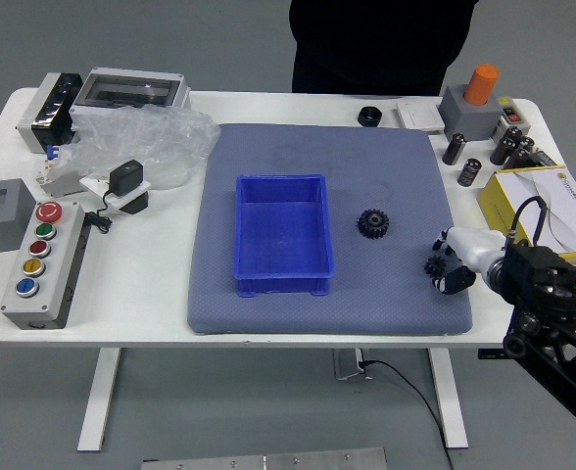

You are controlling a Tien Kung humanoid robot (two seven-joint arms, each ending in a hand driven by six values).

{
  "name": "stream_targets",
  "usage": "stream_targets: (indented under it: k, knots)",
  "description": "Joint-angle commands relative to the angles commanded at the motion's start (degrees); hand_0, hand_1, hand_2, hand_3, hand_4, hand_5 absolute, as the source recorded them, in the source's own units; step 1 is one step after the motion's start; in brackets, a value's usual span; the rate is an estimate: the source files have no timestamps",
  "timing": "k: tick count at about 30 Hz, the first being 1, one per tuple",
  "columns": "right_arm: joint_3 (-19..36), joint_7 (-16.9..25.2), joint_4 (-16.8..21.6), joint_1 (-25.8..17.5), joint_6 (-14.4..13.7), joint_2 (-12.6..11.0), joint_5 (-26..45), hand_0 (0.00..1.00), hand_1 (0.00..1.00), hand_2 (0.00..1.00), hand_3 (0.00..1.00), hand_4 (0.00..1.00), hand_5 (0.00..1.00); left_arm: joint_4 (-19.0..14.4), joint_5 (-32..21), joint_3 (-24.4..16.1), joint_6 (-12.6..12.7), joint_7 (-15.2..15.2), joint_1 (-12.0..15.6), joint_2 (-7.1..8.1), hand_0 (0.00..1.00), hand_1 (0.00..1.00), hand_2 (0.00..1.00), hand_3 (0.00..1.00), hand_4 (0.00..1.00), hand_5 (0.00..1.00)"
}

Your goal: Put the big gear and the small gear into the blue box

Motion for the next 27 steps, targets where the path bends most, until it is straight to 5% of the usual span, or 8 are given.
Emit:
stream_targets:
  k: [27]
  knots:
    - [0.06, 0.15, -1.27, -0.29, -0.8, 1.42, -1.66, 0.635, 0.563, 0.625, 0.656, 0.714, 0.277, 0.0, 0.05, 0.01, -0.03, 0.04, 0.09, -0.1, 0.825, 0.792, 0.801, 0.836, 0.626, 0.255]
